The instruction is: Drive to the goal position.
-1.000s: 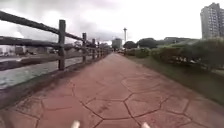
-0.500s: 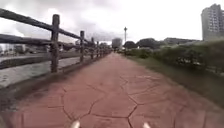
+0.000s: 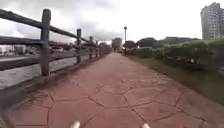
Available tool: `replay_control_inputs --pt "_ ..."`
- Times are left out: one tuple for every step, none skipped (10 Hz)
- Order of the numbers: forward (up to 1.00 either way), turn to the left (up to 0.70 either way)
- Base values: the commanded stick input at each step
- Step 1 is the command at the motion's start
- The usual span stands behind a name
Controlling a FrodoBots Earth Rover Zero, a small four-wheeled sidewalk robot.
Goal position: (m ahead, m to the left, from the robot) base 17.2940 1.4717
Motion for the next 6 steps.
replay_control_inputs --pt "0.7 0.0" --pt "0.7 0.0" --pt "0.7 0.0" --pt "0.7 0.0" --pt "0.7 0.0" --pt "0.7 0.0"
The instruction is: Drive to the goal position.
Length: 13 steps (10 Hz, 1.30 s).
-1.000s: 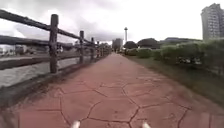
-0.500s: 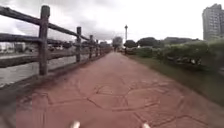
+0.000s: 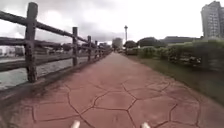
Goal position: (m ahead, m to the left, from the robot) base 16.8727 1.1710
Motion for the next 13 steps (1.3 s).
replay_control_inputs --pt "0.7 0.0" --pt "0.7 0.0" --pt "0.7 0.0" --pt "0.7 0.0" --pt "0.7 0.0" --pt "0.7 0.0" --pt "0.7 0.0" --pt "0.7 0.0" --pt "0.7 0.0" --pt "0.7 0.0" --pt "0.7 0.0" --pt "0.7 0.0" --pt "0.7 0.0"
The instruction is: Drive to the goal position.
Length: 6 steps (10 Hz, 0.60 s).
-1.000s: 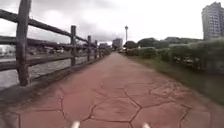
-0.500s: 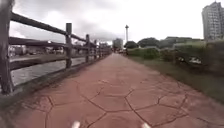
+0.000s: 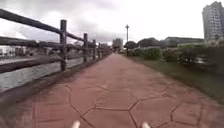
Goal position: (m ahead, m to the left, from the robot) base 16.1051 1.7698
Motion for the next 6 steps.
replay_control_inputs --pt "0.7 0.0" --pt "0.7 0.0" --pt "0.7 0.0" --pt "0.7 0.0" --pt "0.7 0.0" --pt "0.7 0.0"
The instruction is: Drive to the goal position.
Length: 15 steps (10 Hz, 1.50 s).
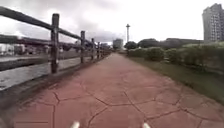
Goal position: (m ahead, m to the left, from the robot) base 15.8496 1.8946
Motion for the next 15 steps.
replay_control_inputs --pt "0.7 0.0" --pt "0.7 0.0" --pt "0.7 0.0" --pt "0.7 0.0" --pt "0.7 0.0" --pt "0.7 0.0" --pt "0.7 0.0" --pt "0.7 0.0" --pt "0.7 0.0" --pt "0.7 0.0" --pt "0.7 0.0" --pt "0.7 0.0" --pt "0.7 0.0" --pt "0.7 0.0" --pt "0.7 0.0"
